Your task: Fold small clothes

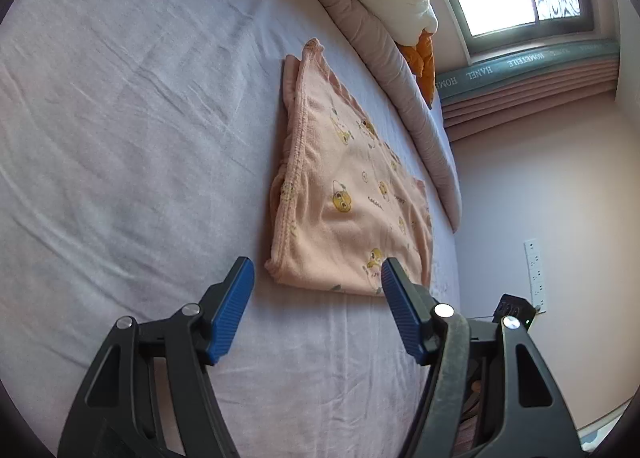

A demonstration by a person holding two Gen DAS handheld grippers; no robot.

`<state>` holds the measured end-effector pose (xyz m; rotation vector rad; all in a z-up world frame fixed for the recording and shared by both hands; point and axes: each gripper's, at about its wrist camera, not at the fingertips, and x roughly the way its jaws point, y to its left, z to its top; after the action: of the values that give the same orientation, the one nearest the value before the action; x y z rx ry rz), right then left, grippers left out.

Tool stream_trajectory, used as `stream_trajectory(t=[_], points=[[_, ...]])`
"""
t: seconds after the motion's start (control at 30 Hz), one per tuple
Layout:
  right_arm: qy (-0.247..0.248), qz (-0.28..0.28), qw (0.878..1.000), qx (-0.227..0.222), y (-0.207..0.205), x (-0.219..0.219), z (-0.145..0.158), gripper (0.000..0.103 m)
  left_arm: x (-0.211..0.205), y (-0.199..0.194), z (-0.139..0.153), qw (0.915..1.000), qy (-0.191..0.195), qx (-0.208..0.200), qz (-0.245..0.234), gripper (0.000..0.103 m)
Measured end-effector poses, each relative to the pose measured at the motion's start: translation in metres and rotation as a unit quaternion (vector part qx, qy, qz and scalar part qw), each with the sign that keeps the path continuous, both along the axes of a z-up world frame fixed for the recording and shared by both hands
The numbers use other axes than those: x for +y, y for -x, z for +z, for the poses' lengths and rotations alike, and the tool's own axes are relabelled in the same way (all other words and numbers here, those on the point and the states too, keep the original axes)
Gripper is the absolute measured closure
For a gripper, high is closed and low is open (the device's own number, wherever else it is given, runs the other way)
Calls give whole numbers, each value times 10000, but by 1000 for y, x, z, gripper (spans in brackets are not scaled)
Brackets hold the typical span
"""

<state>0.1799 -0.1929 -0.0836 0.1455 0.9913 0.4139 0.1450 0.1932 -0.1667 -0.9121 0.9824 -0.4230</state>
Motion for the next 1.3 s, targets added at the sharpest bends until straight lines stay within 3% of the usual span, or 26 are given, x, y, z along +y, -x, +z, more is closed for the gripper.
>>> stream_trajectory(t=[0.23,0.5,0.73,0.8,0.9,0.93,0.97,1.07,1.3], points=[[-466,159,9987,96,-5,24,1,50,-6,-36,-3,9999,94,49,-115,37],[-578,320,9978,99,-29,47,-3,50,-12,-90,-5,9996,16,41,-264,37],[-530,191,9984,-8,-74,68,3,50,-20,-125,-4,9994,-118,29,-334,38],[-554,131,9984,32,-90,74,2,50,-25,-130,-3,9989,-307,-3,-361,43],[-371,23,9992,114,-115,85,-3,50,-28,-133,-4,9969,-681,-20,-390,62],[-314,21,9994,107,-121,89,-4,56,-27,-132,-6,9963,-770,-14,-390,70],[-217,-3,9997,110,-128,93,-6,68,-26,-132,-8,9959,-824,0,-373,74],[67,-122,9998,130,-145,101,-13,86,-20,-133,-13,9964,-788,43,-318,81],[362,-205,9986,321,-154,101,-26,95,-21,-133,-14,9948,-950,135,-331,81]])
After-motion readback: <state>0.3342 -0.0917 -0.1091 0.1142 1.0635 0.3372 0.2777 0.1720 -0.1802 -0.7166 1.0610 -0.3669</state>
